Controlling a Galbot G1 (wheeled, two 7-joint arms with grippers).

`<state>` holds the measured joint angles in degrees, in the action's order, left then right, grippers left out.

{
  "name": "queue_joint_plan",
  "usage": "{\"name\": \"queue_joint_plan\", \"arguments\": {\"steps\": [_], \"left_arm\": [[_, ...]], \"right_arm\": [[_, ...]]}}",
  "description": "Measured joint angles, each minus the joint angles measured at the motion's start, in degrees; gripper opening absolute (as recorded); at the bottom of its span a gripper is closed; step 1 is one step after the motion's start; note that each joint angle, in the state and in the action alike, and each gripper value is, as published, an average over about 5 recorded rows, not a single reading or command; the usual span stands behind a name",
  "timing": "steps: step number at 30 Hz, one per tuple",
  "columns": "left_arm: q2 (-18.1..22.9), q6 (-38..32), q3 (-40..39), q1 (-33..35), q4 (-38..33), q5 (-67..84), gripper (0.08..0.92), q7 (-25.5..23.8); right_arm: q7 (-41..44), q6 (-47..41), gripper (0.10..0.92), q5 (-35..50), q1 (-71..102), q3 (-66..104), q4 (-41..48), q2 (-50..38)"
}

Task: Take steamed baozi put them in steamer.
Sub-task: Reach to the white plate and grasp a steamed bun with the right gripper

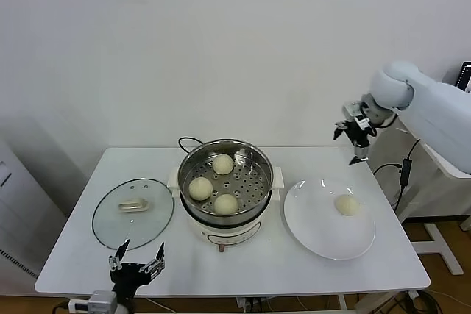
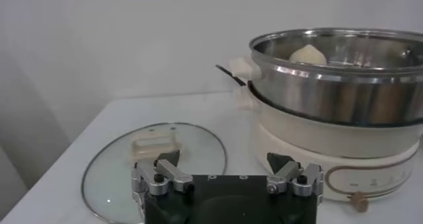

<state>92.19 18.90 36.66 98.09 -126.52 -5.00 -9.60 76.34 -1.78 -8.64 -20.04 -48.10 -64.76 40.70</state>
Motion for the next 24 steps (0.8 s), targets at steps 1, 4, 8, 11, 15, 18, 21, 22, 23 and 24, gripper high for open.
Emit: {"name": "queue_joint_plan", "arguments": {"steps": [1, 4, 8, 11, 15, 18, 21, 22, 23, 24], "left_arm": [[0.0, 0.08, 0.13, 0.13, -0.1, 0.14, 0.823, -0.05], [0.0, 0.35, 0.44, 0.44, -0.36, 0.49, 0.823, -0.17], [0.0, 0.58, 0.53, 0.78, -0.6, 0.65, 0.823, -0.32], [0.0, 0.64, 0.56, 0.98, -0.6, 0.69, 0.823, -0.39], [0.0, 0.64, 0.56, 1.02, -0.34, 0.7, 0.823, -0.49], [0.0, 0.69, 0.46, 0.89, -0.11, 0.71, 0.823, -0.55], [0.0, 0.75, 0.36, 0.78, 0.07, 0.73, 0.823, -0.59], [0.0, 0.76, 0.35, 0.77, 0.12, 0.74, 0.823, -0.6], [0.0, 0.77, 0.35, 0.77, 0.17, 0.75, 0.823, -0.61], [0.0, 0.78, 0.37, 0.77, 0.22, 0.75, 0.823, -0.62]], "right_arm": [[0.04, 0.51, 0.823, -0.91, 1.54, 1.38, 0.89, 0.1], [0.05, 1.63, 0.823, -3.15, 5.95, 5.14, 3.11, 0.59], [-0.52, 2.02, 0.823, -4.83, 11.18, 9.21, 5.37, 1.5], [-1.23, 1.74, 0.823, -5.54, 14.39, 11.35, 6.96, 2.04], [-2.15, 1.58, 0.823, -6.66, 17.59, 13.6, 8.75, 2.77], [-2.69, 1.87, 0.823, -7.72, 19.33, 15.19, 10.18, 3.54], [-3.05, 2.42, 0.823, -8.76, 20.64, 16.48, 11.52, 4.46], [-3.21, 2.54, 0.823, -9.08, 21.06, 16.8, 11.86, 4.77], [-3.4, 2.62, 0.823, -9.42, 21.47, 17.1, 12.17, 5.09], [-3.61, 2.68, 0.823, -9.77, 21.86, 17.38, 12.45, 5.39]]}}
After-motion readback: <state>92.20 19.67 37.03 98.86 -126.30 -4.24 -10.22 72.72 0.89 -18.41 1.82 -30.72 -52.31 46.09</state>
